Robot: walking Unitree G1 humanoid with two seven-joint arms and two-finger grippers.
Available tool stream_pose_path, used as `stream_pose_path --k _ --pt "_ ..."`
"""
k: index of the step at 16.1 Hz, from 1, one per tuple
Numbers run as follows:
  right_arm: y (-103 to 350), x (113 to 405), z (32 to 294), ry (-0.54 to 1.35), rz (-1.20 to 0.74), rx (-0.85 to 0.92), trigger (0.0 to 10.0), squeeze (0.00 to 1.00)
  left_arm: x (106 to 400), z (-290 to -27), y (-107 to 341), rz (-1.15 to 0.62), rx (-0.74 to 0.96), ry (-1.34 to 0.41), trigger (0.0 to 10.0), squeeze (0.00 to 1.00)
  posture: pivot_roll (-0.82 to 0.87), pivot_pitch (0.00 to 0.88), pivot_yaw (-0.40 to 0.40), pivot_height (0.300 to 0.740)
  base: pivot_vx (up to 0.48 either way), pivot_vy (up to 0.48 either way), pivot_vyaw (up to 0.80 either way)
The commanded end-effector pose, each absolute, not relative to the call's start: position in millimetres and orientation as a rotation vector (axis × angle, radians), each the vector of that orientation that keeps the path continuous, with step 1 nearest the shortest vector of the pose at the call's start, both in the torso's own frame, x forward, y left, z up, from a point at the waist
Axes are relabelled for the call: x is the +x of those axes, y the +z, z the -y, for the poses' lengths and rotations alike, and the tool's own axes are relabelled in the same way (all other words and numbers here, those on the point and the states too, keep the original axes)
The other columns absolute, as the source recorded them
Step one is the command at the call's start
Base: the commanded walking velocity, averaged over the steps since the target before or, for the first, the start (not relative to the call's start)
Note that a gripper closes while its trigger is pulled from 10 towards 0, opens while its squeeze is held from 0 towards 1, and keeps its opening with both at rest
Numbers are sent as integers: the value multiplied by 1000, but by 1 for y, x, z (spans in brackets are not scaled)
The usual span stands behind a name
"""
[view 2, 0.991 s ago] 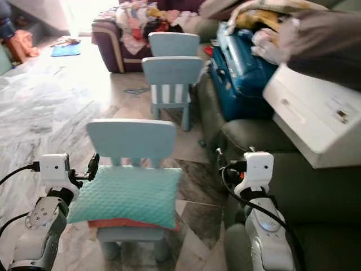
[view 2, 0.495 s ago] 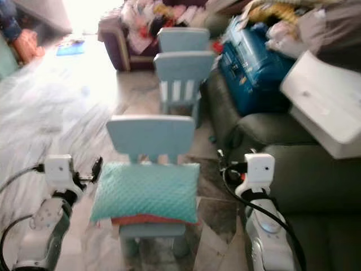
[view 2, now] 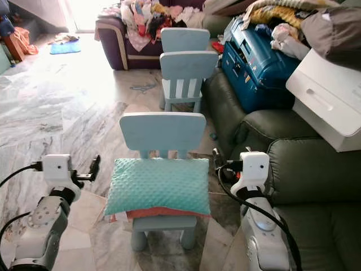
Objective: Move the pillow to the sofa
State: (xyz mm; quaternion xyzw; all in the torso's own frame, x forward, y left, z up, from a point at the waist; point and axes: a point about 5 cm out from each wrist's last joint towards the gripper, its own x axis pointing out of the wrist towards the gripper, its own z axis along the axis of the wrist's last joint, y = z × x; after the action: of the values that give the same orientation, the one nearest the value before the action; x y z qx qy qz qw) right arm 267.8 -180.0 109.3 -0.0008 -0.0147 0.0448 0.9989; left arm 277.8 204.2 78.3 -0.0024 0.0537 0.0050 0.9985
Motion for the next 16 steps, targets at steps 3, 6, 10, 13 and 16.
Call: stream_pose_path --k 3,6,10,13,16 --pt "111 269 184 76 36 -4 10000 0 282 -204 81 -96 24 6 10000 0 -106 81 -11 740 0 0 0" --pt "112 272 183 82 40 -2 10000 0 285 -204 79 -114 14 16 10000 0 -104 81 -8 740 0 0 0" --pt "114 289 174 142 51 16 10000 0 282 -217 58 -155 11 50 10000 0 -112 75 -3 740 0 0 0" --pt "114 294 168 167 51 31 10000 0 278 -230 50 -180 40 80 10000 0 -101 74 -8 740 0 0 0" --pt "109 292 161 188 42 36 10000 0 280 -232 55 -148 35 78 10000 0 -92 82 -12 740 0 0 0"
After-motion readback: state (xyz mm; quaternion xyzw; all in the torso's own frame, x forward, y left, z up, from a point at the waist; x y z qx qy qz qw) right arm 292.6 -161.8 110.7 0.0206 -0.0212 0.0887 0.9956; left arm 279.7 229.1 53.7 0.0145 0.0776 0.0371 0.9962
